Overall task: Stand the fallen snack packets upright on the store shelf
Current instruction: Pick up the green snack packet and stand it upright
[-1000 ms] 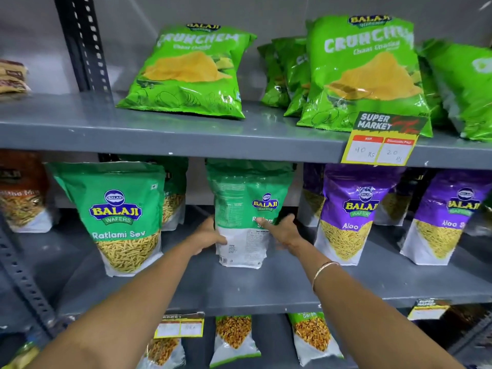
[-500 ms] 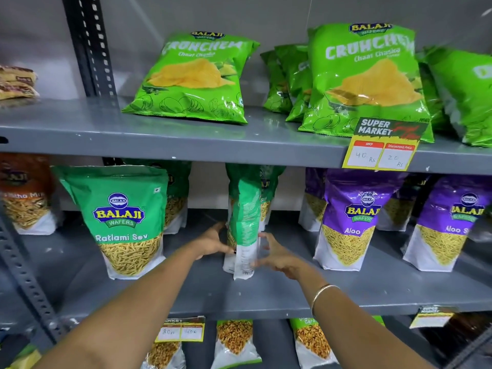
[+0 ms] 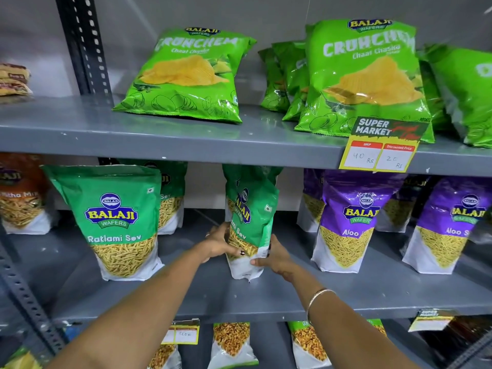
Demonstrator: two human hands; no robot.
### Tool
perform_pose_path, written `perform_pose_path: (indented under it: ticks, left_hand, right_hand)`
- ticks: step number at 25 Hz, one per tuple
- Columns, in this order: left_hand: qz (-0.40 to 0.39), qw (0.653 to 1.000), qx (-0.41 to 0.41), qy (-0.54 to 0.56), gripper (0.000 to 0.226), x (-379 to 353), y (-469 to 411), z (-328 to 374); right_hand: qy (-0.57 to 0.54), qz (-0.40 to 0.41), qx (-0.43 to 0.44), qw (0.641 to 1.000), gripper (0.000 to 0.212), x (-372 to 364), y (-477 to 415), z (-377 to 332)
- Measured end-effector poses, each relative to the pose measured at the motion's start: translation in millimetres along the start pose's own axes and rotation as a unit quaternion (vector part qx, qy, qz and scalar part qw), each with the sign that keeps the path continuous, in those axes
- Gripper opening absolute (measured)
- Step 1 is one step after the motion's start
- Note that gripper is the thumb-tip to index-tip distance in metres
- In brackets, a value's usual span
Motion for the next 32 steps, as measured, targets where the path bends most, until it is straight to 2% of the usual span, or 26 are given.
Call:
perform_pose_path:
  ticks: [2,5,8,10,13,17,19,21,22,23,24,25,26,29,32]
  left_hand:
    - [0.017,1.0,0.009,0.013,0.077,1.1,-4.1,1.1]
    - [0.012,0.999,0.01,0.032,0.051,1.0,-6.2,6.9]
    - [0.033,0.996,0.003,0.08,0.062,2.4,-7.9,6.8]
    - [0.05,0.996,0.007,0.078,0.074,0.6,-6.5,2.5]
    - [0.109,0.993,0.029,0.018,0.068,1.3,0.9,-3.8]
    - [0.124,0.988,0.038,0.08,0.067,-4.8,14.3,-5.4]
    - [0.137,0.986,0.035,0.087,0.067,-6.4,19.6,-5.2]
    - [0.145,0.988,0.037,0.047,0.069,-7.4,20.1,-8.8]
    - [0.134,0.99,0.05,0.016,0.069,-7.3,20.1,-14.0]
    - [0.108,0.992,0.068,-0.007,0.066,-7.1,20.4,-22.2]
    - [0.071,0.993,0.086,-0.029,0.055,-5.2,22.2,-32.1]
    - [0.041,0.992,0.107,-0.056,0.037,-1.2,26.7,-45.4]
    - [0.027,0.989,0.12,-0.077,0.031,6.2,33.7,-58.8]
    - [0.08,0.982,0.135,-0.107,0.038,52.6,49.3,-109.9]
    - [0.117,0.979,0.163,-0.016,0.035,96.7,53.6,-171.4]
  right_hand:
    - [0.017,0.015,0.013,1.0,0.081,13.0,-1.3,2.1]
    - [0.019,0.036,0.007,0.999,0.06,34.2,2.0,1.9]
    - [-0.005,0.071,0.001,0.997,0.06,48.6,-0.7,8.3]
    - [-0.049,0.044,0.0,0.998,0.066,46.3,-3.1,9.1]
    - [-0.13,-0.01,0.019,0.991,0.073,36.4,-6.9,2.6]
    - [-0.17,-0.041,0.03,0.984,0.072,29.9,-12.5,0.9]
    - [-0.15,-0.049,0.024,0.987,0.079,29.2,-16.5,7.0]
    - [-0.068,-0.076,-0.024,0.995,0.083,28.3,-23.8,24.6]
    - [-0.007,-0.091,-0.058,0.994,0.069,31.5,-22.8,30.6]
    - [0.059,-0.105,-0.106,0.987,0.047,37.9,-14.8,34.2]
    - [0.093,-0.133,-0.166,0.973,0.03,39.7,-3.8,35.4]
    - [0.102,-0.174,-0.212,0.956,0.024,35.0,6.3,35.8]
    - [0.097,-0.213,-0.235,0.943,0.023,25.5,15.6,31.6]
    - [0.117,-0.301,-0.253,0.912,0.028,-26.2,22.7,12.2]
    - [0.104,-0.33,-0.253,0.904,0.025,-106.2,27.2,-24.4]
Point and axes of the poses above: each hand's wrist, its own y-axis away from the middle knuckle, its own x-axis out of the back of the hand, z = x × y, the point moved 7 cm from there along -y, towards the middle knuckle, and after that the axes turned 10 degrees about x, right-handed, at the moved point
